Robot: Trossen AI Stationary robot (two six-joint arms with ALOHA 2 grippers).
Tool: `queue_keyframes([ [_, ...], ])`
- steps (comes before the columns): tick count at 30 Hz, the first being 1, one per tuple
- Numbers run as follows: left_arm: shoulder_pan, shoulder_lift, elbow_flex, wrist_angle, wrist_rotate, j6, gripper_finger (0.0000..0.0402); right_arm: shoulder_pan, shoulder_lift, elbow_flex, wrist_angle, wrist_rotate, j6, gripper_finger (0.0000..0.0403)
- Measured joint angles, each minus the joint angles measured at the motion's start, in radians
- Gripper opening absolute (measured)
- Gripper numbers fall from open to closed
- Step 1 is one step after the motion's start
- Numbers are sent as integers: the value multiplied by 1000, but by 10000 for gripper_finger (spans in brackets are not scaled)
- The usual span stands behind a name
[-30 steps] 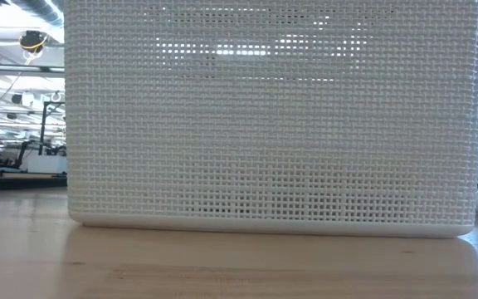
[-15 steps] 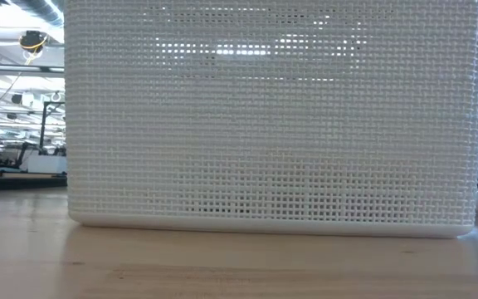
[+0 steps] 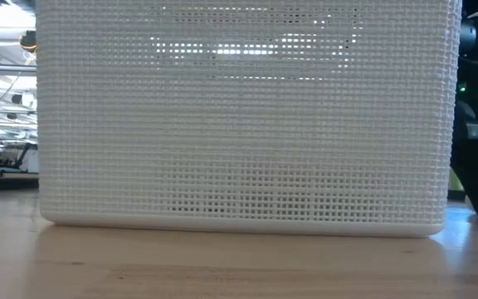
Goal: Pick & place medical supplies in basket/bin
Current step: Put the top white rolled gauze into the white bin
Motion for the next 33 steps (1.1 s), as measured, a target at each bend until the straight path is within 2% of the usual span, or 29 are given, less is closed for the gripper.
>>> queue_keyframes([
  [9, 0, 0, 0, 0, -20, 0, 86, 0, -2, 0, -24, -3, -133, 77],
  [12, 0, 0, 0, 0, -48, 0, 86, -1, -17, 13, -88, -16, -146, 62],
  [16, 0, 0, 0, 0, -75, 0, 83, -1, -71, 54, -229, -8, -160, 63],
  [20, 0, 0, 0, -13, -78, -1, 82, -2, -142, 103, -398, 70, -159, 75],
  [23, 0, -3, 0, -64, -129, -8, 81, -2, -209, 139, -481, 134, -146, 76],
  [28, 0, -47, 0, -228, -285, -114, 74, -2, -330, 193, -490, 277, -145, 69],
  [33, -1, -124, 0, -313, -357, -185, 67, -2, -417, 234, -476, 422, -207, 70],
])
